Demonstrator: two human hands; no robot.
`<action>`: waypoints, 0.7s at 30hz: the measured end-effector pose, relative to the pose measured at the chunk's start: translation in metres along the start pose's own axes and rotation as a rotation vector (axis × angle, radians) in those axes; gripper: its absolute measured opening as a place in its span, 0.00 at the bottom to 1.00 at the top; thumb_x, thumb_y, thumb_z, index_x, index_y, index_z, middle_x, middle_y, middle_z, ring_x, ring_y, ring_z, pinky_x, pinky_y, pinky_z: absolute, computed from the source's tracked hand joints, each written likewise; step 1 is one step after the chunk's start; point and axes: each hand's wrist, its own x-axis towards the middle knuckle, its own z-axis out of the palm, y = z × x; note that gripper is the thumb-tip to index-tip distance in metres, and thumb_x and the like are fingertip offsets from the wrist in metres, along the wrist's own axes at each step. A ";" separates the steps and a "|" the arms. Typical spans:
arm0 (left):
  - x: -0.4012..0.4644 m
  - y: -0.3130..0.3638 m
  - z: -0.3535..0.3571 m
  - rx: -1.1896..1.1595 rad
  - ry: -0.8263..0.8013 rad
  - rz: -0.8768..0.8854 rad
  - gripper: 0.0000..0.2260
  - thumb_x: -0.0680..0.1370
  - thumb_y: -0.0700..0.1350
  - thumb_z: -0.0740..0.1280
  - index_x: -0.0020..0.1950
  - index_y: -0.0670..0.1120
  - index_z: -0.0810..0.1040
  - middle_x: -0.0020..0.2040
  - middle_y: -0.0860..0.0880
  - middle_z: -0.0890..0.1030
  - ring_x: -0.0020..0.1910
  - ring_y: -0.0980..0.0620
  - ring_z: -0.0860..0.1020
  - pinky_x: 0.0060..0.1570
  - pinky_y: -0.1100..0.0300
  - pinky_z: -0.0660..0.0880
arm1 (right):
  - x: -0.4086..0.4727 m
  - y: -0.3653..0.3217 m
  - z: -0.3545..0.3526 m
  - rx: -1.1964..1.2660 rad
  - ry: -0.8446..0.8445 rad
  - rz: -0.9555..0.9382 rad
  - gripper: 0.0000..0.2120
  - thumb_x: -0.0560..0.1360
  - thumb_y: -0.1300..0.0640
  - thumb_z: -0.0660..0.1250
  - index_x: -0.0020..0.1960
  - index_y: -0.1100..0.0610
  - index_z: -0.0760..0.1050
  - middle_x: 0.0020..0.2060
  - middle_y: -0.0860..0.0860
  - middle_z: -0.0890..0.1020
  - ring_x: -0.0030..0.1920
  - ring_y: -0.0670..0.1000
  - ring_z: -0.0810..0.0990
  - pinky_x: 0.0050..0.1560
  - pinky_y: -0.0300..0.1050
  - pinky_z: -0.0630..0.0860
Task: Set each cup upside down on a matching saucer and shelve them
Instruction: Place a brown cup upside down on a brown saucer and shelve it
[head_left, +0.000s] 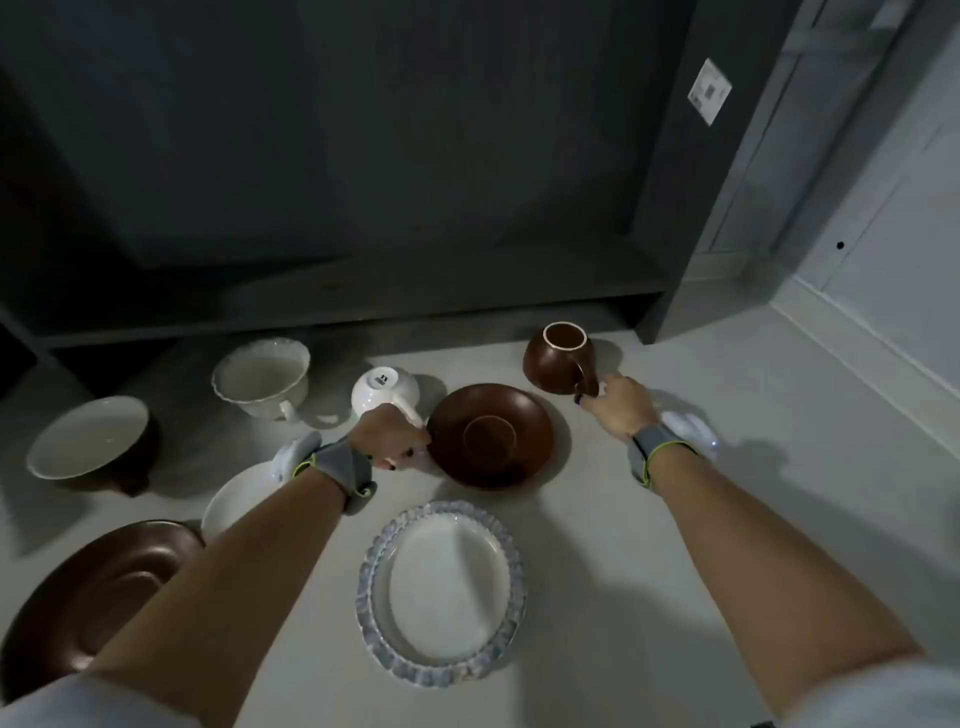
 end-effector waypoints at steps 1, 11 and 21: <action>0.004 -0.001 0.003 -0.016 0.004 -0.001 0.08 0.75 0.43 0.66 0.36 0.44 0.73 0.43 0.44 0.79 0.35 0.51 0.77 0.27 0.66 0.73 | 0.005 0.000 0.002 0.004 -0.019 0.013 0.23 0.75 0.54 0.65 0.65 0.66 0.70 0.64 0.65 0.74 0.64 0.64 0.72 0.60 0.49 0.70; 0.019 0.000 0.017 -0.170 -0.037 -0.072 0.08 0.77 0.40 0.64 0.38 0.41 0.72 0.27 0.45 0.79 0.15 0.58 0.76 0.19 0.69 0.73 | 0.037 -0.005 0.013 0.041 0.059 0.030 0.18 0.76 0.56 0.63 0.62 0.67 0.74 0.60 0.66 0.78 0.61 0.65 0.75 0.57 0.51 0.72; 0.015 0.004 0.017 -0.345 -0.107 -0.118 0.07 0.78 0.37 0.60 0.41 0.40 0.71 0.34 0.43 0.77 0.18 0.55 0.77 0.22 0.67 0.75 | 0.041 -0.005 0.012 -0.020 0.072 0.040 0.17 0.77 0.56 0.62 0.60 0.66 0.76 0.58 0.66 0.79 0.60 0.65 0.75 0.60 0.53 0.72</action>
